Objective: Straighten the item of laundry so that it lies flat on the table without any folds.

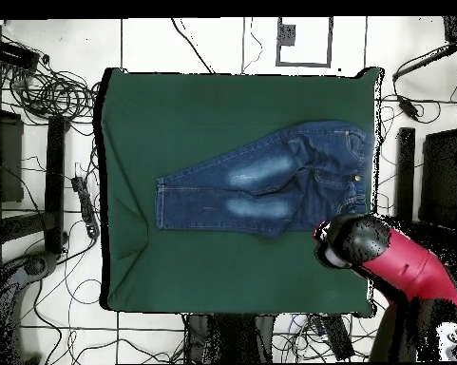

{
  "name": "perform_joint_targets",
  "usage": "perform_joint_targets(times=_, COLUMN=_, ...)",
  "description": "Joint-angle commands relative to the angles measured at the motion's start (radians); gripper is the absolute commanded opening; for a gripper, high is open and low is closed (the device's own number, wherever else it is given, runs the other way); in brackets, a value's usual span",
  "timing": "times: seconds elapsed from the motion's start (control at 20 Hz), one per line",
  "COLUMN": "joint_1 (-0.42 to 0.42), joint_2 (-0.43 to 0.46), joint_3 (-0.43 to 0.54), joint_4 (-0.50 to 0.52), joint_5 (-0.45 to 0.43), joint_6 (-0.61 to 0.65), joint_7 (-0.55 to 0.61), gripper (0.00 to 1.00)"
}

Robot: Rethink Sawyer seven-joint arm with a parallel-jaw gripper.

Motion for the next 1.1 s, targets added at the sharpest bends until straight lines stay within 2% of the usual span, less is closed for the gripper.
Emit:
perform_joint_targets(times=0.05, joint_1=0.056, joint_2=0.044, joint_3=0.109, joint_4=0.0, joint_5=0.083, joint_6=0.077, joint_7=0.212, gripper=0.0)
perform_joint_targets(times=0.15, joint_1=0.07, joint_2=0.061, joint_3=0.115, joint_4=-0.007, joint_5=0.11, joint_6=0.069, joint_7=0.235, gripper=0.0)
perform_joint_targets(times=0.2, joint_1=0.089, joint_2=0.082, joint_3=0.104, joint_4=-0.031, joint_5=0.132, joint_6=0.136, joint_7=0.276, gripper=0.0)
perform_joint_targets(times=0.35, joint_1=0.107, joint_2=0.108, joint_3=0.102, joint_4=-0.057, joint_5=0.158, joint_6=0.124, joint_7=0.292, gripper=0.0)
perform_joint_targets(times=0.6, joint_1=0.172, joint_2=0.115, joint_3=0.063, joint_4=-0.041, joint_5=0.213, joint_6=0.065, joint_7=0.37, gripper=0.0)
perform_joint_targets(times=1.1, joint_1=0.289, joint_2=0.131, joint_3=-0.003, joint_4=-0.037, joint_5=0.294, joint_6=0.079, joint_7=0.496, gripper=0.0)
